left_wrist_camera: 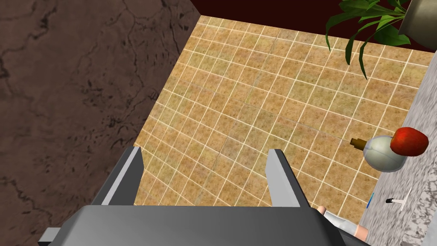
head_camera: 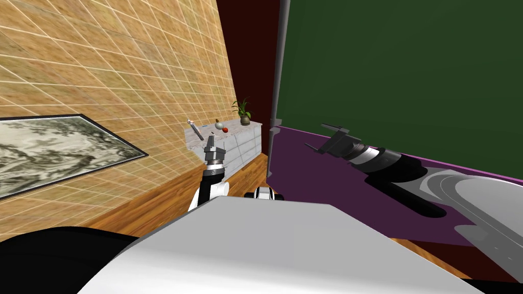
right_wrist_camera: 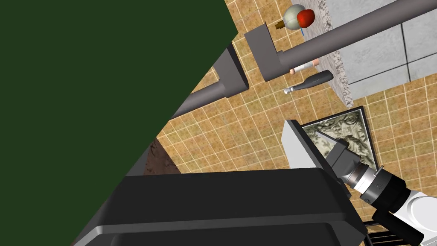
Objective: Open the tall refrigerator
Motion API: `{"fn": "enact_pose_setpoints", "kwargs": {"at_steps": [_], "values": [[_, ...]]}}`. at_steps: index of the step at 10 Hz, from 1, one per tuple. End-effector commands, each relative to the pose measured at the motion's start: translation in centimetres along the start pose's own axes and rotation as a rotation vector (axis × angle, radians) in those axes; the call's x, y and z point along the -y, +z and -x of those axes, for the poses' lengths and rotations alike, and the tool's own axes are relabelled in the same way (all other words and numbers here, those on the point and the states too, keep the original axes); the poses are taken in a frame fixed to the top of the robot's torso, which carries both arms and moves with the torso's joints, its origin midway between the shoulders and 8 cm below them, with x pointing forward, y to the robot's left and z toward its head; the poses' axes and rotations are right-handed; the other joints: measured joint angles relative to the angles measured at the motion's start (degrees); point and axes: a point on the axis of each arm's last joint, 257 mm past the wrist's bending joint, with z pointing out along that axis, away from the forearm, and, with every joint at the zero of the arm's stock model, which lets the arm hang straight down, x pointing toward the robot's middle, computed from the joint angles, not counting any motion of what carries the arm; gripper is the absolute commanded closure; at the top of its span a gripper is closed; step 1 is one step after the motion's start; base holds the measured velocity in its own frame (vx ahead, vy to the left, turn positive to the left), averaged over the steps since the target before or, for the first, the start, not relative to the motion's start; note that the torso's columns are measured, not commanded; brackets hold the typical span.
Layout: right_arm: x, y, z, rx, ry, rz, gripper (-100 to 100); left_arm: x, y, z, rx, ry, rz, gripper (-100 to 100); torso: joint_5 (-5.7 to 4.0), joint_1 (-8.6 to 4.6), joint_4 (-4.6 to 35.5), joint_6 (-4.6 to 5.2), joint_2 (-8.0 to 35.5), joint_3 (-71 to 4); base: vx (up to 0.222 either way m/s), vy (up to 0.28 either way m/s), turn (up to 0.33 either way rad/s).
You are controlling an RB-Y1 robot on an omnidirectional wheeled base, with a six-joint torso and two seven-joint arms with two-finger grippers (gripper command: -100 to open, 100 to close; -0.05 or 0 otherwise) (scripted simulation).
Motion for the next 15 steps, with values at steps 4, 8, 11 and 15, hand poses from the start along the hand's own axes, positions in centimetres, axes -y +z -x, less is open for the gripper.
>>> {"fn": "enact_pose_setpoints", "kwargs": {"at_steps": [4, 8, 11, 15], "values": [[0.5, 0.2, 0.8, 0.003, -0.100, 0.034, -100, 0.0, 0.0, 0.0, 0.000, 0.000, 0.000, 0, 0.02, 0.09, 0.1, 0.10, 0.1, 0.1, 0.023, 0.028, -0.030], [1.0, 0.5, 1.8, 0.007, -0.230, 0.076, -100, 0.0, 0.0, 0.0, 0.000, 0.000, 0.000, 0, -0.04, -0.09, 0.3, 0.27, 0.8, 0.6, 0.071, 0.089, -0.015], [1.2, 0.7, 2.4, 0.011, -0.295, 0.097, -100, 0.0, 0.0, 0.0, 0.000, 0.000, 0.000, 0, -0.11, -0.24, 0.5, 0.34, 1.2, 0.8, 0.037, 0.048, -0.012], [1.2, 0.7, 2.4, 0.011, -0.295, 0.097, -100, 0.0, 0.0, 0.0, 0.000, 0.000, 0.000, 0, -0.12, -0.22, 0.5, 0.44, 1.2, 0.9, 0.002, 0.003, 0.000]]}}
